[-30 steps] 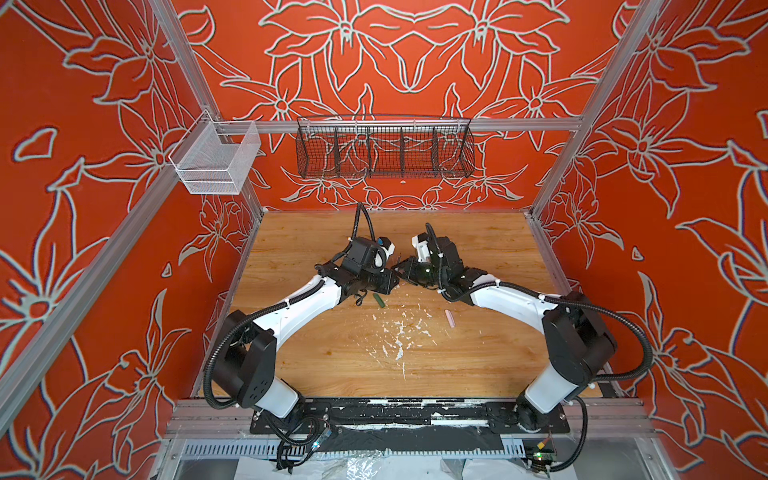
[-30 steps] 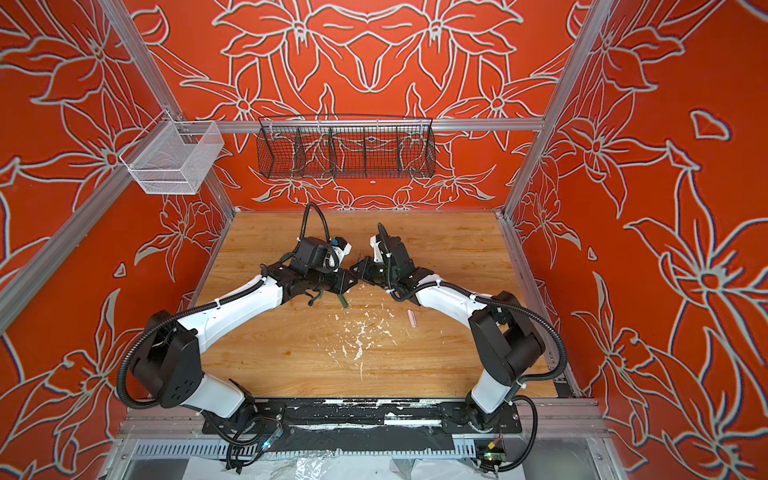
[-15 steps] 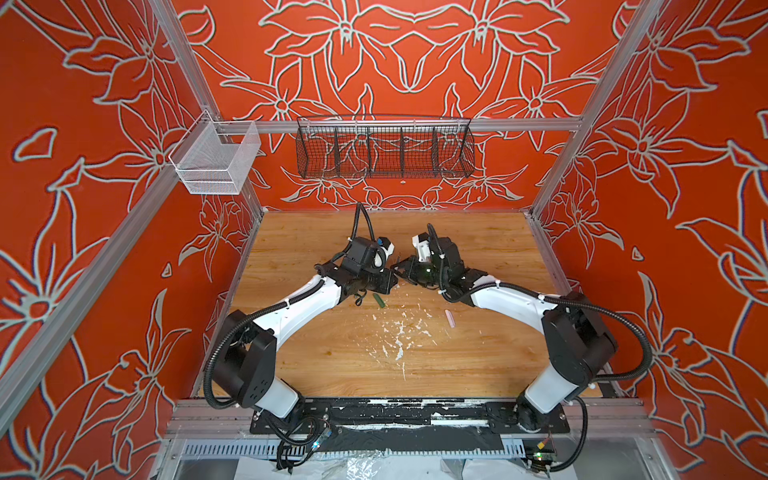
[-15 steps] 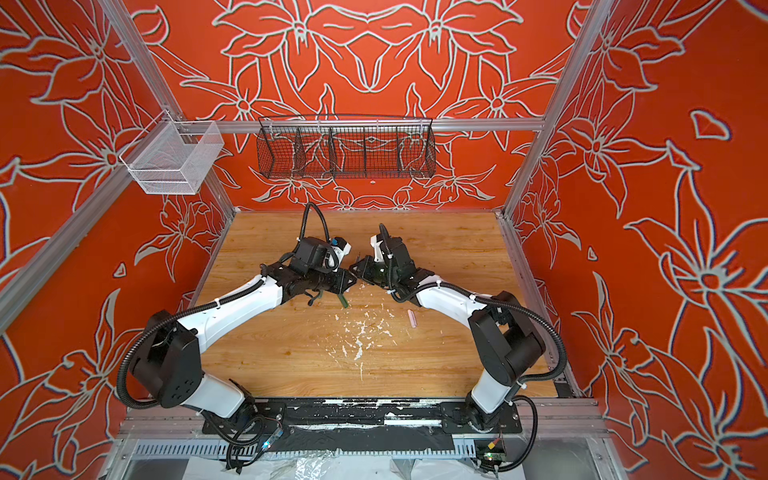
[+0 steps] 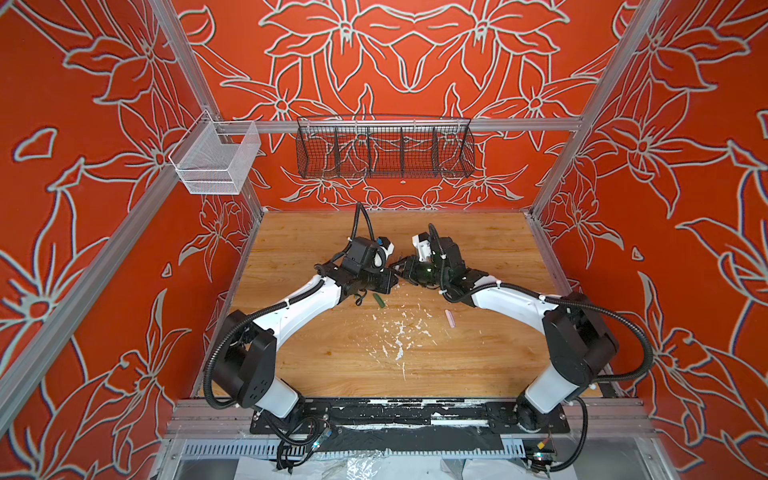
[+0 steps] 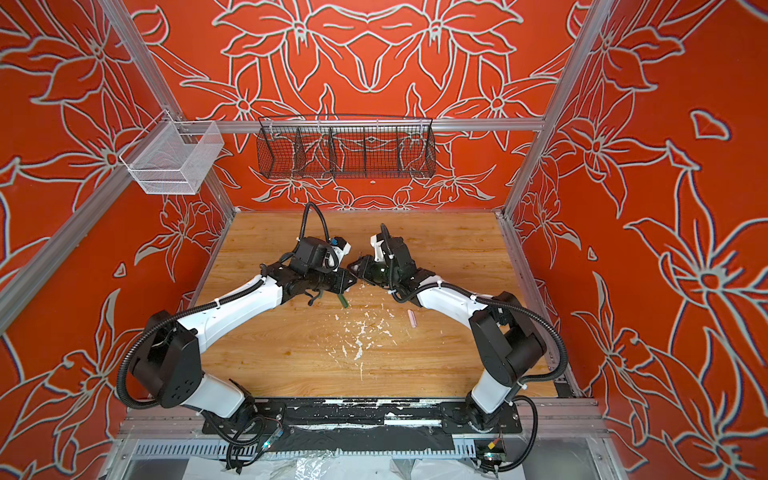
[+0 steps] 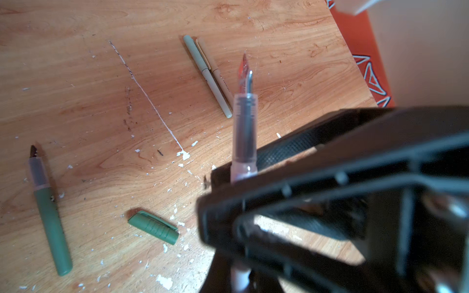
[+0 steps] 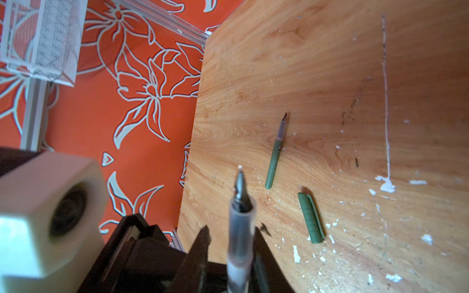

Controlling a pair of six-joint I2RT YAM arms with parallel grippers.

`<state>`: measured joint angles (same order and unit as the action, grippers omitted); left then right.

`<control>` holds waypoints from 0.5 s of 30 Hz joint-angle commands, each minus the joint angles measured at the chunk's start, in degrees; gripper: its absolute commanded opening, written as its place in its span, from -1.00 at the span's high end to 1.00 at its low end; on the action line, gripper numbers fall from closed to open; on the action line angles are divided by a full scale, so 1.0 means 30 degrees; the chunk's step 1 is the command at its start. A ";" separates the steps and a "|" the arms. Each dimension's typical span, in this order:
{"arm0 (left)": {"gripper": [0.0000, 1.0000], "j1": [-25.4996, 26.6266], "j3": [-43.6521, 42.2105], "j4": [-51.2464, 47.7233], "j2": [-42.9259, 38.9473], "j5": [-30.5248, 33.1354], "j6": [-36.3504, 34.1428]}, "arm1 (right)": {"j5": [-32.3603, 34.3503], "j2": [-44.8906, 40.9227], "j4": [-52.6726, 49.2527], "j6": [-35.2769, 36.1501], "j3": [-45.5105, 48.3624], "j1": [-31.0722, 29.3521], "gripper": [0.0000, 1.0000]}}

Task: Insert the pens into the pen caps

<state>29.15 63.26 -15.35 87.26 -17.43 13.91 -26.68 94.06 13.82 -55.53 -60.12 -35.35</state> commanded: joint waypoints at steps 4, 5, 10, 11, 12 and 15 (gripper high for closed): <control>1.00 0.0128 -0.0417 0.0992 -0.0844 -0.0139 -0.0167 | 0.0668 -0.2921 -0.1625 0.1458 -0.0049 -0.0052 0.19; 1.00 0.0128 -0.0459 0.1075 -0.0915 -0.0108 -0.0180 | 0.0913 -0.3388 -0.2069 0.1711 0.0092 -0.0051 0.17; 1.00 0.0101 -0.0887 0.1783 -0.1414 0.0132 -0.0177 | 0.3105 -0.6489 -0.4741 0.3085 0.1896 0.0016 0.13; 1.00 0.0106 -0.0927 0.1861 -0.1483 0.0173 -0.0160 | 0.3528 -0.7135 -0.5253 0.3305 0.2249 0.0041 0.13; 1.00 0.0099 -0.0939 0.1944 -0.1597 0.0170 -0.0192 | 0.3976 -0.7917 -0.5932 0.3574 0.2615 0.0091 0.12; 1.00 0.0099 -0.0795 0.2219 -0.1948 0.0252 -0.0182 | 0.5510 -0.9932 -0.8000 0.4492 0.3319 0.0154 0.10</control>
<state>29.32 60.60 -11.11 83.85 -17.02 13.91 -16.64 67.55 -1.96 -45.82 -52.10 -35.27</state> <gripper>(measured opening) 0.097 0.444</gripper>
